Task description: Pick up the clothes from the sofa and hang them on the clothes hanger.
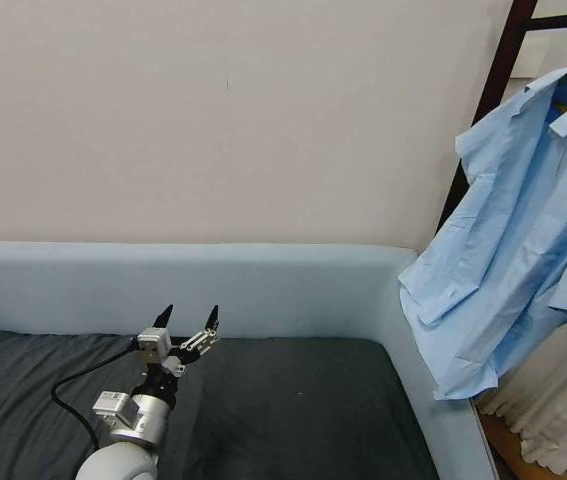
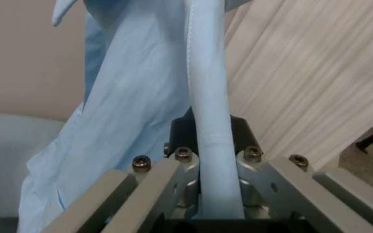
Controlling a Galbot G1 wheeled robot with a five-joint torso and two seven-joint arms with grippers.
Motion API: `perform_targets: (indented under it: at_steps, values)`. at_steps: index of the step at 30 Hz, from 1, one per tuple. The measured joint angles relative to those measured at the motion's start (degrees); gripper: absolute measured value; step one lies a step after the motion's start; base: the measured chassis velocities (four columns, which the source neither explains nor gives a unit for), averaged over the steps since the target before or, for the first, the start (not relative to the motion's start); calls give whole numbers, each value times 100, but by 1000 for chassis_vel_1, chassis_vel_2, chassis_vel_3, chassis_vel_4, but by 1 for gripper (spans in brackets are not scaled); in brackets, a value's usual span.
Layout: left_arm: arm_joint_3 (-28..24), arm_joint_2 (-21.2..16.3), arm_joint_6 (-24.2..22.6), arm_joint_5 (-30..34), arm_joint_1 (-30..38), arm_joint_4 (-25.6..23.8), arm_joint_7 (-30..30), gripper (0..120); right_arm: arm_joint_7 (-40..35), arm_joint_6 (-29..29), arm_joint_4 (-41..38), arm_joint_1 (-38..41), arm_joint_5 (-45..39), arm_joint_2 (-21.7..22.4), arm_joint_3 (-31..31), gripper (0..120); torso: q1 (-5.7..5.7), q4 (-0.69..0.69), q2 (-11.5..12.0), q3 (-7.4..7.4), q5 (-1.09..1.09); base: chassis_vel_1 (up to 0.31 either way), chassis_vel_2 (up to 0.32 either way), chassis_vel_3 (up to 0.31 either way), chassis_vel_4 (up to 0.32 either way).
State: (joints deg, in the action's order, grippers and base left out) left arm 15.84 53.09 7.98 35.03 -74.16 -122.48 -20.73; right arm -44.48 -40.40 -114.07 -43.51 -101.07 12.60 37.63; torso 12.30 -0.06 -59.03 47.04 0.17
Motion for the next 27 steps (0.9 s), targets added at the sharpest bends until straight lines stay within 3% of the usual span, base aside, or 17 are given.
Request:
perform_targets:
  at_steps: [12,22,27]
  values:
    - [-92,-73,-72,-1,199,-74,72,100,81,735,466,-288,-102,-164,62,3,0,-2,0,0,0,0,0,0,0]
    - [-11,-17,-123,-56,34,-152,79,100,1400,1486,1044,-531,1297,-536,-143,3,0,0,0,0,-1,0,0,0,0]
    - [-49,10,-200,-58,100,-141,89,100,1562,1519,1080,-575,1581,-710,-196,3,-1,0,0,0,-1,0,0,0,0]
